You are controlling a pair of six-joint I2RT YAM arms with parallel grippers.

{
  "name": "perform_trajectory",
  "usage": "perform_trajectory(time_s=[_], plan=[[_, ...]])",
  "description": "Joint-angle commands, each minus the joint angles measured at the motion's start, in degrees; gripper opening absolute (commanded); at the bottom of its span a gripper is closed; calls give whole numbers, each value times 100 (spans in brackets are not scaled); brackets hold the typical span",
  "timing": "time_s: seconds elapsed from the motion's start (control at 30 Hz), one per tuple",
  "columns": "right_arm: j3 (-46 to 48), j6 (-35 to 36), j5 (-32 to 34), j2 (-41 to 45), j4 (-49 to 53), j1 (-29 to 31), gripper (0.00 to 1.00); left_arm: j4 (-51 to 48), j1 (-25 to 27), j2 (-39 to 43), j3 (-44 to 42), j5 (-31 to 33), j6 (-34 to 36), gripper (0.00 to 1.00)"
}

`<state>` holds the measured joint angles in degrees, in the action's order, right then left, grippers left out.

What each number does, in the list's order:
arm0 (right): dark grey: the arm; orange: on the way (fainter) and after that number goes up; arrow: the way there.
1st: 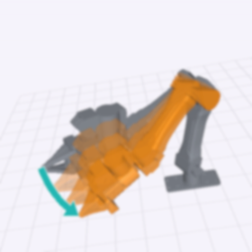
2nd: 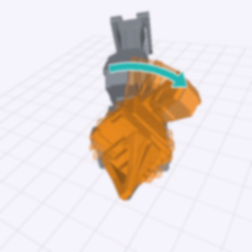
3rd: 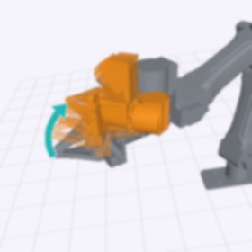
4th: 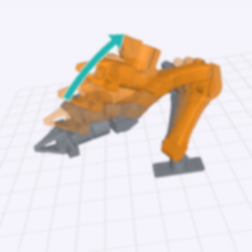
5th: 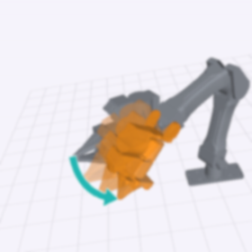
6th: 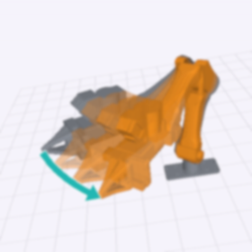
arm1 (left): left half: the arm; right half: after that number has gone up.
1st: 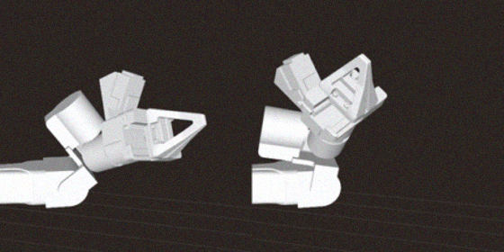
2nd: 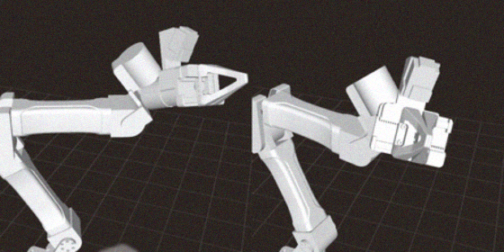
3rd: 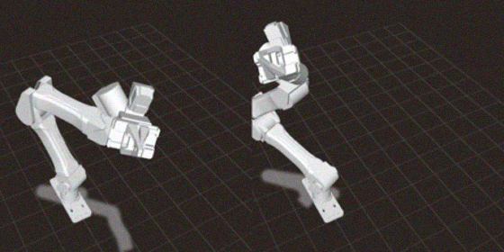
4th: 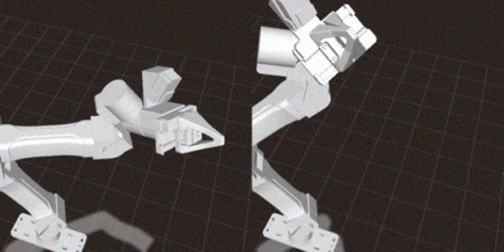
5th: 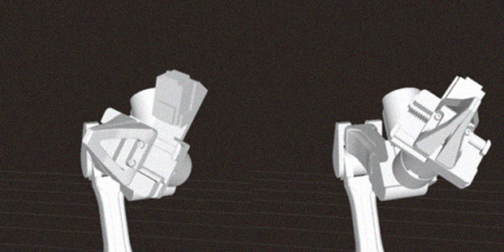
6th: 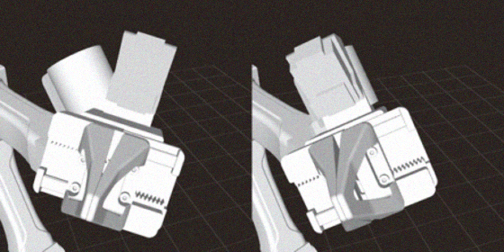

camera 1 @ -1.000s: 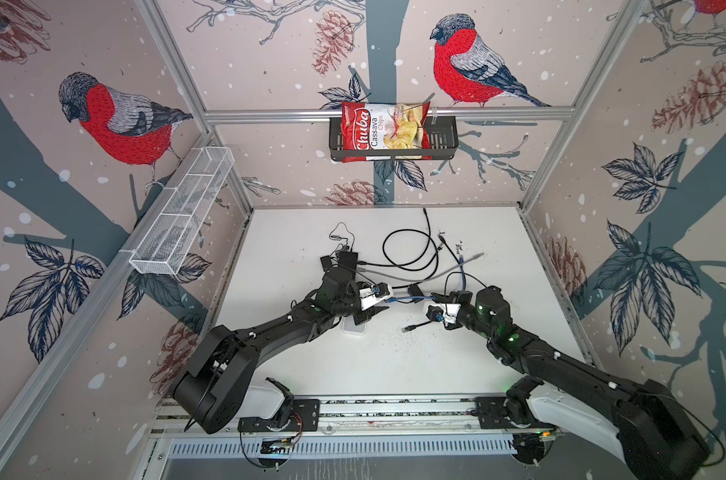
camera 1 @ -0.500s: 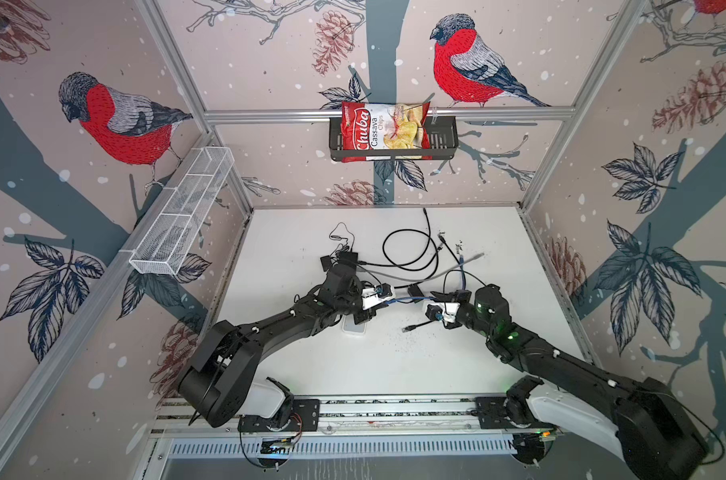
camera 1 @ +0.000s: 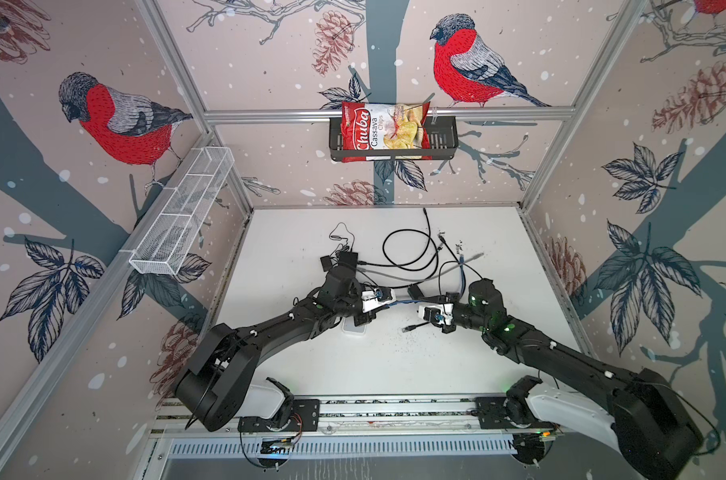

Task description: Insert the plug into the switch port

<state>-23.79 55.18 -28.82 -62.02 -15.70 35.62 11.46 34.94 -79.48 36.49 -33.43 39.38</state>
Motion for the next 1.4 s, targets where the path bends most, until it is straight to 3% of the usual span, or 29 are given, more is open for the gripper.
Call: perform_trajectory(time_s=[0.0,0.57,0.83,1.0,1.1,1.17,1.2,1.27,1.3,1.33,1.37], plan=[[-162,-159,-534,-217,-363,80,38,206,102,-15,-10,-118,17,9],[-592,-277,-924,-1306,-722,385,28,524,299,122,-195,-69,-29,9],[-670,-372,-1040,-1452,-880,401,16,664,301,98,-256,-117,-103,9],[-750,-301,-1051,-1537,-713,420,1,813,301,165,-326,-61,-178,11],[-711,-323,-987,-1550,-748,420,1,1006,303,213,-427,65,-342,15],[-668,-378,-879,-1557,-821,420,0,1170,294,247,-518,242,-550,27],[-639,-429,-799,-1558,-873,420,0,1240,294,266,-567,414,-711,45],[-595,-487,-648,-1575,-928,420,0,1261,292,330,-630,787,-1119,69],[-573,-550,-581,-1584,-979,415,0,1162,290,381,-633,947,-1268,89],[-533,-623,-531,-1593,-1042,412,0,1065,292,445,-636,1064,-1408,97],[-507,-661,-493,-1601,-1086,419,0,993,290,512,-654,1175,-1525,98]])
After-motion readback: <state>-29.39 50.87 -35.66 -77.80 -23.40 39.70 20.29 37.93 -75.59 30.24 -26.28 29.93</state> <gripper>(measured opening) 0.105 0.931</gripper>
